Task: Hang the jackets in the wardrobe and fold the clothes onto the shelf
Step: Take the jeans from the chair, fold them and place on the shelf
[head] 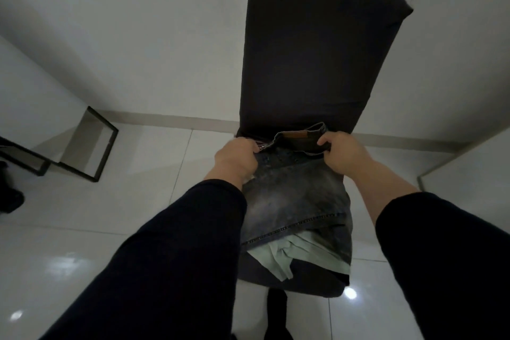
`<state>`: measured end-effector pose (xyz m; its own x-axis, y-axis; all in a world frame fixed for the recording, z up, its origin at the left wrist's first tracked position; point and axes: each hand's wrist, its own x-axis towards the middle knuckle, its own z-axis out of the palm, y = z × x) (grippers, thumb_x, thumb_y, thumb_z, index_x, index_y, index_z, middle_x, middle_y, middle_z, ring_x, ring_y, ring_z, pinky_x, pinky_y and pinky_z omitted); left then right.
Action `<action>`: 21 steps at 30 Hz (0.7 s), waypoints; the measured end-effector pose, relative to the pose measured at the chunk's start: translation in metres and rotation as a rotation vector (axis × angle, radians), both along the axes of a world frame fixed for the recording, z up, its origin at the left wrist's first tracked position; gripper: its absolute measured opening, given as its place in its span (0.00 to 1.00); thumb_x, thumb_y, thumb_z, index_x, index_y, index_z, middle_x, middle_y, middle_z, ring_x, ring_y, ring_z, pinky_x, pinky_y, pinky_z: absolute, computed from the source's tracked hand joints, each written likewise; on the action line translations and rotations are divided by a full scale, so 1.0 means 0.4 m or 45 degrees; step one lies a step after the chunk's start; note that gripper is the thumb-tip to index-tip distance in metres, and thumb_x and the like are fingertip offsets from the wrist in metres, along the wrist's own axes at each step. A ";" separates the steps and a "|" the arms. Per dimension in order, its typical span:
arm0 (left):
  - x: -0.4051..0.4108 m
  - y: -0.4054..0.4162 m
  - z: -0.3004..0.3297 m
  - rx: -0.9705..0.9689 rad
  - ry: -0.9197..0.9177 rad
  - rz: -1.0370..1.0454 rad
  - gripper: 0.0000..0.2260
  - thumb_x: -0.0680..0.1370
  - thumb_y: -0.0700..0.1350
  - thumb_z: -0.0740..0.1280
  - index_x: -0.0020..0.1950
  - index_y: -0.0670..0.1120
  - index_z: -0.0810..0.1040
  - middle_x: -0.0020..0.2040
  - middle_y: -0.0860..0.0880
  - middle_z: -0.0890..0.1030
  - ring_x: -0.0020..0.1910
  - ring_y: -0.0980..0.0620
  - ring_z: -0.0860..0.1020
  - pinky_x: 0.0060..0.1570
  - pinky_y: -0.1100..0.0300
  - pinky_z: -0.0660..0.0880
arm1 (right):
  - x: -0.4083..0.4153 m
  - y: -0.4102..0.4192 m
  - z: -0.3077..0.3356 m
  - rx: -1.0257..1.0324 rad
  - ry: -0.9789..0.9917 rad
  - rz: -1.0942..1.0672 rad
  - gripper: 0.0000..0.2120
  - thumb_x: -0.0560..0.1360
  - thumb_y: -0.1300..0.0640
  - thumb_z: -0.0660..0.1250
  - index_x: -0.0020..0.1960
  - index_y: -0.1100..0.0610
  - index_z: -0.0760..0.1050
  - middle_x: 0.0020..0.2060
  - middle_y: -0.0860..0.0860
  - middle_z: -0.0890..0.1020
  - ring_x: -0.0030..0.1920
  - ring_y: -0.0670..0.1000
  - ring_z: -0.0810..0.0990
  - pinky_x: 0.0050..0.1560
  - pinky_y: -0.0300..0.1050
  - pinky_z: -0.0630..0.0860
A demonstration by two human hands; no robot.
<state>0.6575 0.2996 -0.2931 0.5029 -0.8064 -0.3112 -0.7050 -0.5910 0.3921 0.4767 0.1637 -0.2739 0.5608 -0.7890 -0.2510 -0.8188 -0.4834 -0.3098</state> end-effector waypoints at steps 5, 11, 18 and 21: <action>0.066 -0.118 -0.178 -0.029 0.023 0.093 0.20 0.74 0.39 0.62 0.64 0.51 0.75 0.65 0.47 0.73 0.63 0.45 0.73 0.63 0.50 0.72 | 0.047 -0.151 -0.147 -0.022 0.004 -0.078 0.25 0.73 0.63 0.65 0.69 0.56 0.67 0.63 0.62 0.71 0.60 0.64 0.72 0.62 0.52 0.71; 0.120 -0.207 -0.345 0.061 -0.089 0.138 0.27 0.72 0.41 0.67 0.70 0.51 0.67 0.69 0.49 0.66 0.67 0.44 0.64 0.56 0.48 0.73 | 0.107 -0.252 -0.289 -0.019 -0.091 -0.169 0.33 0.73 0.60 0.68 0.73 0.52 0.56 0.67 0.61 0.65 0.64 0.63 0.67 0.61 0.57 0.70; 0.153 -0.227 -0.403 0.004 -0.022 0.238 0.26 0.74 0.36 0.62 0.71 0.52 0.66 0.67 0.46 0.66 0.61 0.39 0.73 0.56 0.48 0.72 | 0.128 -0.288 -0.343 -0.121 -0.116 -0.201 0.16 0.74 0.67 0.61 0.59 0.56 0.65 0.49 0.60 0.78 0.49 0.59 0.74 0.44 0.51 0.72; 0.148 -0.221 -0.379 -0.074 -0.034 0.264 0.21 0.76 0.35 0.59 0.68 0.49 0.71 0.63 0.44 0.70 0.58 0.39 0.75 0.56 0.51 0.71 | 0.110 -0.284 -0.323 -0.054 -0.141 -0.209 0.11 0.75 0.68 0.58 0.54 0.56 0.65 0.45 0.59 0.77 0.43 0.58 0.74 0.42 0.48 0.71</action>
